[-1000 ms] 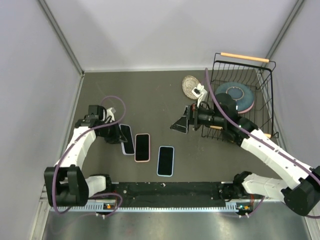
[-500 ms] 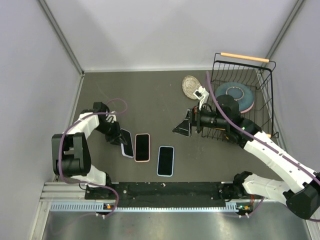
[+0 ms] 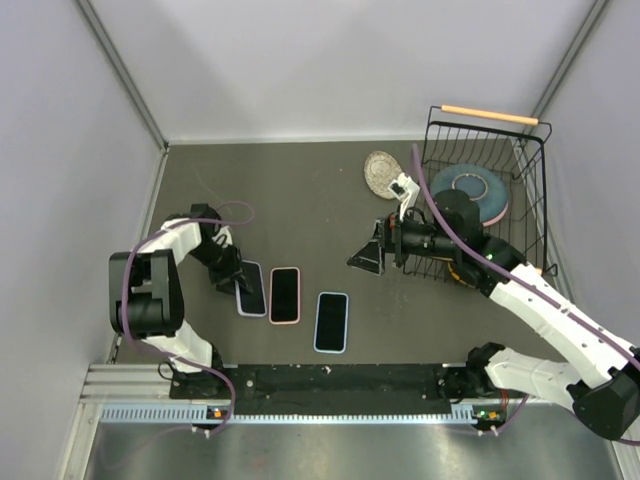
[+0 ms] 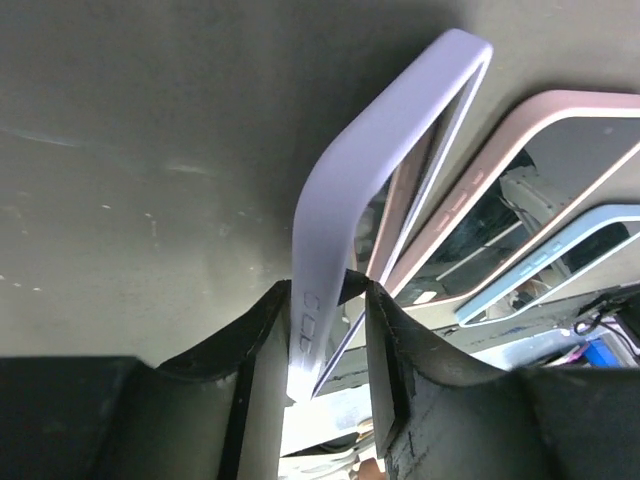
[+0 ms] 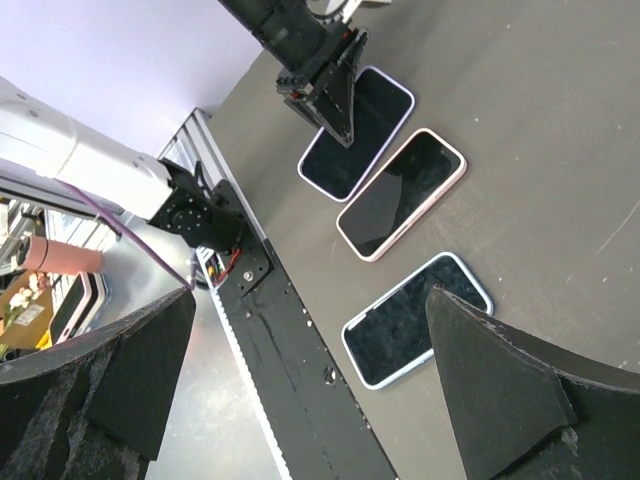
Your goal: Put the phone into the phone case
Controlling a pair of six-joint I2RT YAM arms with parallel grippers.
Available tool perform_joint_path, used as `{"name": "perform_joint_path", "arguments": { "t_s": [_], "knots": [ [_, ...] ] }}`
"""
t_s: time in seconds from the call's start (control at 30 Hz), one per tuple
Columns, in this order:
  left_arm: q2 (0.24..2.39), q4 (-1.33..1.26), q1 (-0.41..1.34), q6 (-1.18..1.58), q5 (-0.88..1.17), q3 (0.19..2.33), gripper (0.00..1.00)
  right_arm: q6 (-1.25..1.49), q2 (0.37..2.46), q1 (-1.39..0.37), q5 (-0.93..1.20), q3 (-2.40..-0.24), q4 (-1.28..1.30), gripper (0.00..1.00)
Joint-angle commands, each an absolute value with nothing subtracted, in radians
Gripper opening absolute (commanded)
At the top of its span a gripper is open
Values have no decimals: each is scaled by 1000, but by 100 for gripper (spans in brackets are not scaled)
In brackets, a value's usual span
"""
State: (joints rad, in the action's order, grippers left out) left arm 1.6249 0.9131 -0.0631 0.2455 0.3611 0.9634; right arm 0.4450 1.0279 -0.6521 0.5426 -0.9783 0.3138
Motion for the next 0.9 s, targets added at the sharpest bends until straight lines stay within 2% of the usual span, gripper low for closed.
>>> {"name": "perform_joint_path", "arguments": {
  "t_s": [0.0, 0.23, 0.3, 0.43, 0.5, 0.53, 0.67, 0.87],
  "knots": [
    [1648, 841, -71, 256, 166, 985, 40, 434, 1017, -652, 535, -1045, 305, 99],
    [1594, 842, -71, 259, 124, 1011, 50, 417, 996, -653, 523, -1058, 365, 99],
    [1560, 847, -72, 262, 112, 1020, 65, 396, 989, -652, 509, -1081, 415, 99],
    [1452, 854, -71, 258, 171, 1046, 69, 367, 962, -653, 483, -1111, 488, 99],
    [1372, 821, -68, 252, 248, 1034, 85, 354, 936, -652, 463, -1126, 511, 99],
    [1339, 805, -64, 252, 327, 1028, 99, 354, 928, -652, 450, -1132, 535, 99],
    [1155, 695, -40, 235, 579, 991, 99, 364, 885, -653, 400, -1150, 563, 99],
    [872, 496, 67, 290, 800, 917, 99, 478, 824, -655, 321, -1100, 561, 99]
  ]
}}
